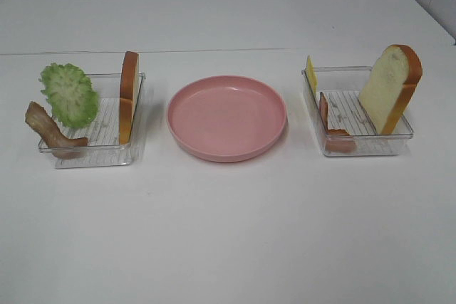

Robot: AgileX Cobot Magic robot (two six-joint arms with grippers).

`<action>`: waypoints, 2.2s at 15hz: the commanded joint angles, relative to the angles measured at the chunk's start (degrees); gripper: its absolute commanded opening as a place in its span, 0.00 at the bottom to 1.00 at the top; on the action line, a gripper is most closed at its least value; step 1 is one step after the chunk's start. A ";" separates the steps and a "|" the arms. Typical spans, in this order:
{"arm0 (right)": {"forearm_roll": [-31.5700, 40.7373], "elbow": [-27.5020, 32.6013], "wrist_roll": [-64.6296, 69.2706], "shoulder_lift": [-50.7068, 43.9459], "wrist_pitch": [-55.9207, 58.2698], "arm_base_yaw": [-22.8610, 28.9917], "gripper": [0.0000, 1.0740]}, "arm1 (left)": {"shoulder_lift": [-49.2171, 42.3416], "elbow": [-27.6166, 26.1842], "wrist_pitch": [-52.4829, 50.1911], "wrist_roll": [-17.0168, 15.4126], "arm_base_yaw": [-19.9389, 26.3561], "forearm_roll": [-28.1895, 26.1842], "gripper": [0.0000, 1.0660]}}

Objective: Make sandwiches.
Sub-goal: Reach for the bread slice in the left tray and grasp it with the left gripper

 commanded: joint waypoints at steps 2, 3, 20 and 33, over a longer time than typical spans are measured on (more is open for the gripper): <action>-0.11 0.17 -0.69 -0.97 -0.69 -0.40 0.65 | -1.26 0.17 -0.63 0.00 -0.06 -0.29 0.72; -0.11 0.17 -0.69 -0.97 -0.69 -0.40 0.65 | -1.26 0.17 -0.63 0.00 -0.06 -0.29 0.72; -0.11 0.17 -0.69 -0.97 -0.69 -0.40 0.65 | -1.20 0.17 -0.63 -0.34 -0.06 -0.34 0.72; -0.11 0.17 -0.69 -0.97 -0.69 -0.40 0.65 | 34.15 -16.16 -10.71 0.00 -0.06 -4.87 0.72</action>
